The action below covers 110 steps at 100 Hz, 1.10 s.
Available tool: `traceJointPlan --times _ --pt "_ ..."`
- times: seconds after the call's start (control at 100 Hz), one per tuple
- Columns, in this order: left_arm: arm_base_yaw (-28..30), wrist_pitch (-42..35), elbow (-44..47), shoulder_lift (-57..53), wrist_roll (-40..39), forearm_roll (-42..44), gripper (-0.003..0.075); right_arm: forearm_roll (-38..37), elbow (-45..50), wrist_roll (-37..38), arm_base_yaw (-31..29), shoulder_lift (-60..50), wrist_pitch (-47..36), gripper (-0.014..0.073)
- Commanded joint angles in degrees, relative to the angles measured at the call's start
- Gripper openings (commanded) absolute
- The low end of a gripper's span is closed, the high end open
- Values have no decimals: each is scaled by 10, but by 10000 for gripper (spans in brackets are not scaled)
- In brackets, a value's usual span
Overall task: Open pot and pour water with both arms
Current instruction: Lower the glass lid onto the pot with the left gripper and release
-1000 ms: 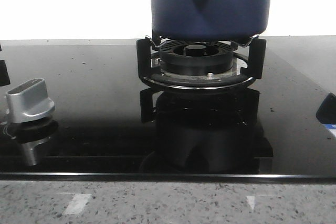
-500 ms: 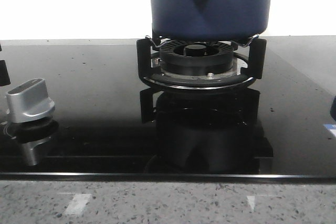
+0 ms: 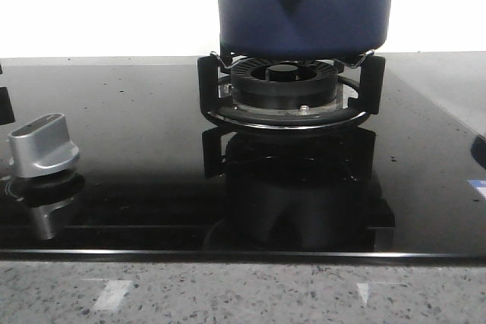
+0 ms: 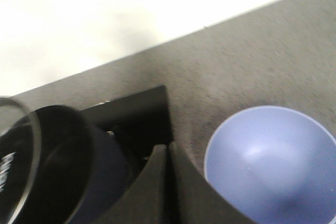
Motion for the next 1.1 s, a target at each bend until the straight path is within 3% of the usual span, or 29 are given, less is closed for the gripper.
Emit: traceJointPlan --times 0.0,0.68,1.09 --pt "-11 1 -23 -26 16 -44 318 3 -18 -18 22 -29 -45 -66" --pt "-33 -53 -23 18 17 -50 318 2 -18 -33 71 -76 -44 -66" --pt "-33 -9 -23 18 17 -51 318 2 -18 -33 73 -76 -46 -66"
